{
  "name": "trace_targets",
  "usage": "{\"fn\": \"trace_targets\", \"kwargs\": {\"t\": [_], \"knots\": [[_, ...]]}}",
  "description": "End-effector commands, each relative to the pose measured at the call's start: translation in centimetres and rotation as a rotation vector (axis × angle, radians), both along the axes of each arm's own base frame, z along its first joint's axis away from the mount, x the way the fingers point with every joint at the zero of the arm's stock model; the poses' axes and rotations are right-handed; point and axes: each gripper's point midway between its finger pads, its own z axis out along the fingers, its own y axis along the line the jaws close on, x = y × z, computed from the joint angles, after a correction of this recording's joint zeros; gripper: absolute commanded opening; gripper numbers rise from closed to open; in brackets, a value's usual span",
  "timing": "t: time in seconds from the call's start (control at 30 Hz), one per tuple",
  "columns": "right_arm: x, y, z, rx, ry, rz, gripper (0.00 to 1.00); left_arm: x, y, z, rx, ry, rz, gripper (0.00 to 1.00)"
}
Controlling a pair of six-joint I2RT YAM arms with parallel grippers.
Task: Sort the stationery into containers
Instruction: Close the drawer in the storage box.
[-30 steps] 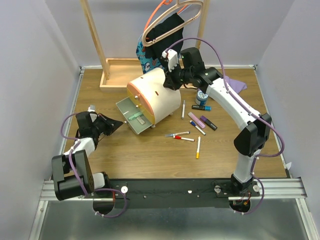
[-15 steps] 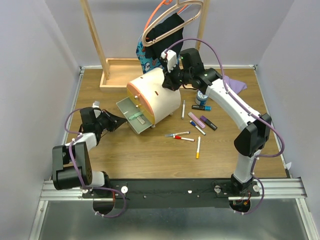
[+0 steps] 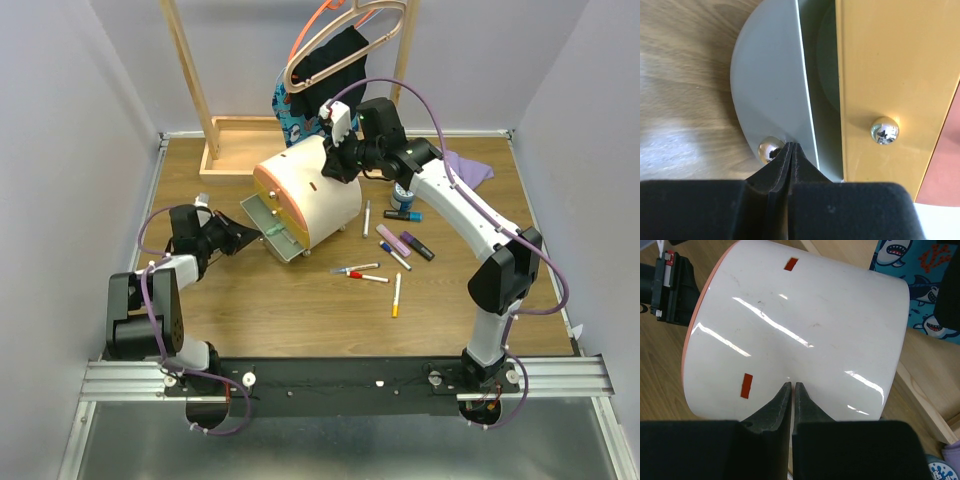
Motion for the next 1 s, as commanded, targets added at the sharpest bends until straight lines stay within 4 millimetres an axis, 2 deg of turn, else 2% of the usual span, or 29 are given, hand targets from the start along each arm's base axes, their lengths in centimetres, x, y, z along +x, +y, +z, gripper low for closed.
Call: {"fn": "trace_targets", "kwargs": {"t": [0.0, 0.33, 0.67, 0.83, 0.9, 0.93, 0.97], "knots": [[-1.3, 0.0, -2.4, -0.047, 0.062, 0.024, 0.14, 1.2, -1.2, 1.0, -0.002, -0.041, -0.035, 0.09], [-1.3, 0.0, -2.6, -0.05, 0.064, 0.021, 0.13, 2.8, -2.1, 0.3, -0.01, -0.026, -0.064, 0.1], [-1.0, -0.1, -2.8, -0.06, 0.061, 0.012, 0.14, 5.6, -3.9, 1.2, -0.023, -0.048, -0.112, 0.1], [-1.0, -0.3, -2.8, -0.067, 0.055, 0.006, 0.14, 5.5, -4.2, 0.8, -0.031, -0.03, -0.117, 0.1], [-1.0, -0.4, -2.8, -0.07, 0.052, 0.003, 0.14, 4.9, -4.0, 0.4, -0.029, 0.015, -0.116, 0.1], [-1.1, -0.5, -2.8, -0.073, 0.053, 0.002, 0.13, 4.6, -3.7, 1.0, -0.027, 0.013, -0.114, 0.11], [-1.1, -0.6, -2.6, -0.071, 0.049, 0.001, 0.14, 3.8, -3.4, 0.8, -0.033, 0.055, -0.112, 0.14]]}}
